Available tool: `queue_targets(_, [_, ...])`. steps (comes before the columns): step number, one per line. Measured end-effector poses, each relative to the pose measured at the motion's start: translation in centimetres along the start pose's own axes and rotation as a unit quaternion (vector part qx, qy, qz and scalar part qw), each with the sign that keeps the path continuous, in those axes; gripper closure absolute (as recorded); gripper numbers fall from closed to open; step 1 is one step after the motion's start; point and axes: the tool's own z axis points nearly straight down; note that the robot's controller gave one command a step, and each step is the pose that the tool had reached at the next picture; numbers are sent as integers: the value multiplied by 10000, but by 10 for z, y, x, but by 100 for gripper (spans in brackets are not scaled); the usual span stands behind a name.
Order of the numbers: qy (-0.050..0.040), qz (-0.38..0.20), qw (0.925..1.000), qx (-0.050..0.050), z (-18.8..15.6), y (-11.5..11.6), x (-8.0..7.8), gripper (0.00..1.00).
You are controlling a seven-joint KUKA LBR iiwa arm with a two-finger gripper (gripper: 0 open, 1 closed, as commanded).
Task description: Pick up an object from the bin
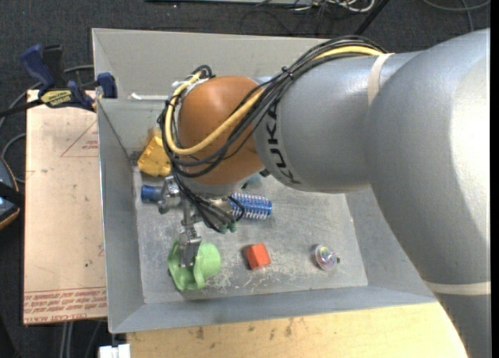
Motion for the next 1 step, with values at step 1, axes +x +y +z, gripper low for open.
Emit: queue_targets(1, [-38,-67,10000,-9,34,-13,34,0])
